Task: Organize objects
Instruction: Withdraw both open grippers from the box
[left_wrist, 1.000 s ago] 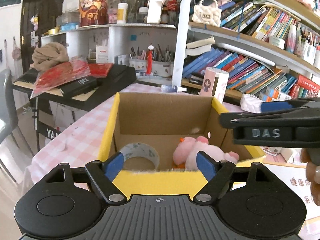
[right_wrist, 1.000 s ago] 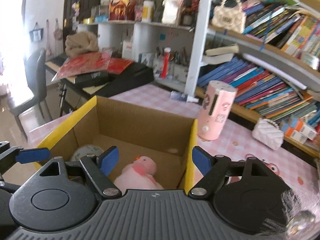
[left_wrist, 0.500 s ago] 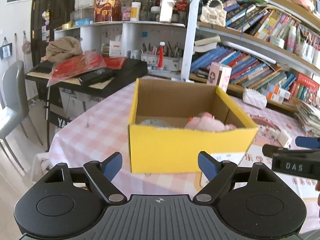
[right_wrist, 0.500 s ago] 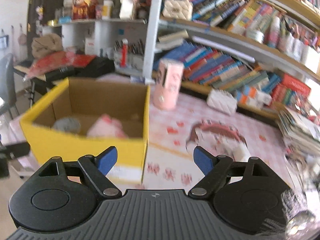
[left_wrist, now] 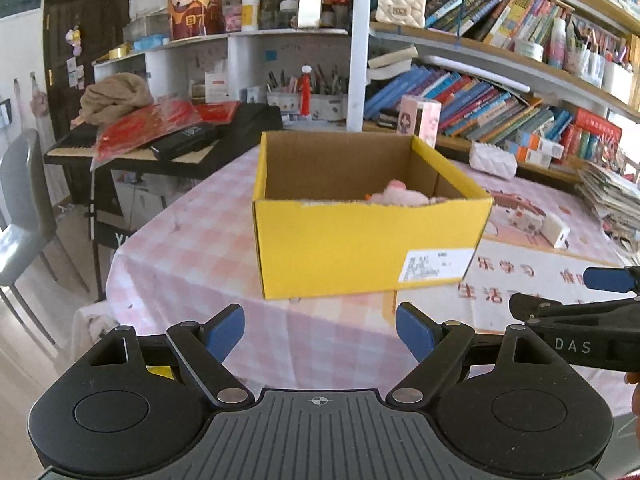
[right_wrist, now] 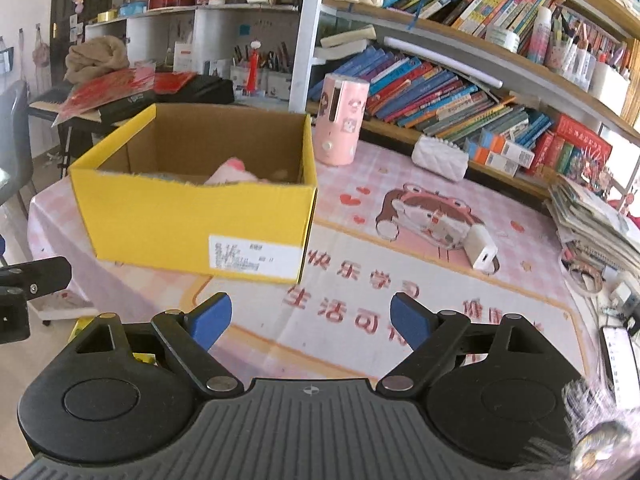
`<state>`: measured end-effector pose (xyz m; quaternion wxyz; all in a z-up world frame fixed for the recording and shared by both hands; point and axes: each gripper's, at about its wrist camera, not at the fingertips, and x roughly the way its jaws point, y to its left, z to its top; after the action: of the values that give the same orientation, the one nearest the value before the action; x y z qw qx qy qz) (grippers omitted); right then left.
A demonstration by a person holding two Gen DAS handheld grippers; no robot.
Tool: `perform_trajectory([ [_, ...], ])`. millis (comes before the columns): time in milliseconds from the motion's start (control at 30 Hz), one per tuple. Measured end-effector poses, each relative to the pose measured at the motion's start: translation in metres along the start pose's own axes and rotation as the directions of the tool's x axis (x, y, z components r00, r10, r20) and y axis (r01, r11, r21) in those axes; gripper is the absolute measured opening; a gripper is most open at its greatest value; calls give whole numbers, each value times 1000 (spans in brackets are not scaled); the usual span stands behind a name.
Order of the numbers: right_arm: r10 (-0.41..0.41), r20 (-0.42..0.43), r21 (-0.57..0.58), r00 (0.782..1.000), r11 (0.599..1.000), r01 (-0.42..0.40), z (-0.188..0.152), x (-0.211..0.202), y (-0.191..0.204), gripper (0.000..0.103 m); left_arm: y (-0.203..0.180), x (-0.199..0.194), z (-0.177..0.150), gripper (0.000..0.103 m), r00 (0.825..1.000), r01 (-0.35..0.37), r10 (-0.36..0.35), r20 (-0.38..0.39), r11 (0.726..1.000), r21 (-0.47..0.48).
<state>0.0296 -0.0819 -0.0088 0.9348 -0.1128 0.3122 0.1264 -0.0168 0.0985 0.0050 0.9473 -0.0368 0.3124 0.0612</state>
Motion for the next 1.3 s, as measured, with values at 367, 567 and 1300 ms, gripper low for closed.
perform_trajectory([
  [367,-7,-63,18,998,1000,9,-26,-11,3,87,-7,-7,-19,85,998,30,-29,-50,999,18],
  [567,-35,-80,29,996,999,37,-33,-15,-8,87,-21,-4,-17,85,997,68,-66,-46,997,41],
  [1300,-160,-118,148,980,973,177,-30,11,-119,87,-122,43,19,85,983,182,-179,-37,974,136],
])
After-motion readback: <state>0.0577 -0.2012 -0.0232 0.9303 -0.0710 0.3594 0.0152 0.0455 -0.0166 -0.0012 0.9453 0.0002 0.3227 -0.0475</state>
